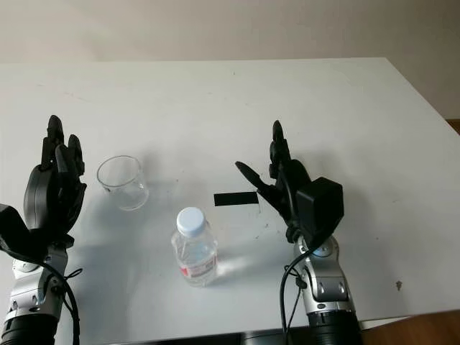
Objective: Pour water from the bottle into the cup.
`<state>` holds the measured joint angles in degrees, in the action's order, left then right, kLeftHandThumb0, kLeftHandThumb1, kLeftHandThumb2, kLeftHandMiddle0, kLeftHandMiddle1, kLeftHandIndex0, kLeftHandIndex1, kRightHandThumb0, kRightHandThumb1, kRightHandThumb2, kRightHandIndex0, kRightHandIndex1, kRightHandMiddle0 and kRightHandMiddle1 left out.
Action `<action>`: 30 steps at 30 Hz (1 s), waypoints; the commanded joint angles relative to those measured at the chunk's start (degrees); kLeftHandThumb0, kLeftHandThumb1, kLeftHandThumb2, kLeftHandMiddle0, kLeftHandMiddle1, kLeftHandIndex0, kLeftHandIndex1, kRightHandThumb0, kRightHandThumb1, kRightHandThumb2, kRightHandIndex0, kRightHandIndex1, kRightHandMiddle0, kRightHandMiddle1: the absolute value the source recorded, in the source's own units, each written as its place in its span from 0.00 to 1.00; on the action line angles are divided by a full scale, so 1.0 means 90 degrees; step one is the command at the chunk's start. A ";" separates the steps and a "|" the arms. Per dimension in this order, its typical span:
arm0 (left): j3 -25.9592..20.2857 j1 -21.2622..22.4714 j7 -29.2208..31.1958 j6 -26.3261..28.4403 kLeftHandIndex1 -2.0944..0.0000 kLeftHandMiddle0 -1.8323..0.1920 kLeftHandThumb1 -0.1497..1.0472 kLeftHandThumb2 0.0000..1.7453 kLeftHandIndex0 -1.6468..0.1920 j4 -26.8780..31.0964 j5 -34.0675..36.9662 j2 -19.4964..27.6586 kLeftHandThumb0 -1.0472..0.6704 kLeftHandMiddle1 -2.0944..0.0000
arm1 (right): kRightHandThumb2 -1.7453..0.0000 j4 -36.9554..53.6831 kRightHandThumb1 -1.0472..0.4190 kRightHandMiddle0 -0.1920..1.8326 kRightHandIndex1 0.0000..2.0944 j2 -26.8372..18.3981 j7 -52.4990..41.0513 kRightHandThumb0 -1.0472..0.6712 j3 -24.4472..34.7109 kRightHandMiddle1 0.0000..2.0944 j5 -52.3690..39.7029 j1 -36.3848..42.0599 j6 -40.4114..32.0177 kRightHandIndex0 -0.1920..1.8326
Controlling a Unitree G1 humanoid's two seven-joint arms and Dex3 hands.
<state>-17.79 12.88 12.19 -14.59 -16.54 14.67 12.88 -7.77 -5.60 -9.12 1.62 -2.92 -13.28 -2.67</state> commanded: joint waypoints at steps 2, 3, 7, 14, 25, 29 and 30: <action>0.0021 -0.0044 0.0043 -0.0072 1.00 1.00 1.00 0.41 1.00 0.0013 -0.0021 0.0038 0.09 1.00 | 0.97 -0.0018 0.03 0.00 0.00 -0.0030 0.0025 0.13 0.0014 0.00 0.0016 0.0004 0.0108 0.00; 0.0014 -0.0039 0.0047 -0.0079 1.00 1.00 1.00 0.40 1.00 0.0007 -0.0006 0.0027 0.09 1.00 | 0.97 -0.0015 0.03 0.00 0.00 -0.0029 0.0029 0.13 0.0010 0.00 0.0022 0.0002 0.0100 0.00; 0.0016 -0.0003 0.0126 -0.0141 1.00 1.00 1.00 0.39 1.00 -0.0060 0.0022 0.0026 0.09 1.00 | 0.97 -0.0084 0.03 0.00 0.00 -0.0028 -0.0002 0.14 0.0004 0.00 0.0006 -0.0021 0.0119 0.00; -0.0008 -0.0034 0.0234 -0.0187 1.00 1.00 1.00 0.39 1.00 -0.0102 0.0072 0.0008 0.10 1.00 | 0.97 -0.0333 0.02 0.00 0.00 -0.0164 -0.0342 0.14 0.0062 0.00 -0.0113 0.0068 0.0482 0.00; 0.0037 -0.0018 0.0192 -0.0262 1.00 1.00 1.00 0.38 1.00 -0.0128 0.0067 -0.0026 0.10 1.00 | 0.97 -0.0365 0.05 0.00 0.00 -0.0954 -0.2465 0.10 0.0427 0.00 -0.1170 0.0557 0.1927 0.00; 0.0025 0.0001 0.0188 -0.0230 1.00 1.00 1.00 0.38 1.00 -0.0143 0.0071 0.0002 0.09 1.00 | 0.97 0.0107 0.05 0.00 0.00 -0.1193 -0.3154 0.09 0.0443 0.00 -0.1489 0.1062 0.2310 0.00; 0.0021 0.0005 0.0172 -0.0216 1.00 1.00 1.00 0.38 1.00 -0.0136 0.0075 -0.0002 0.09 1.00 | 0.97 0.0165 0.04 0.00 0.00 -0.1222 -0.3285 0.09 0.0452 0.00 -0.1559 0.1147 0.2401 0.00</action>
<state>-17.52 12.89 13.84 -16.52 -18.11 15.25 12.64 -8.07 -15.58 -37.59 5.38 -16.06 -4.11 17.62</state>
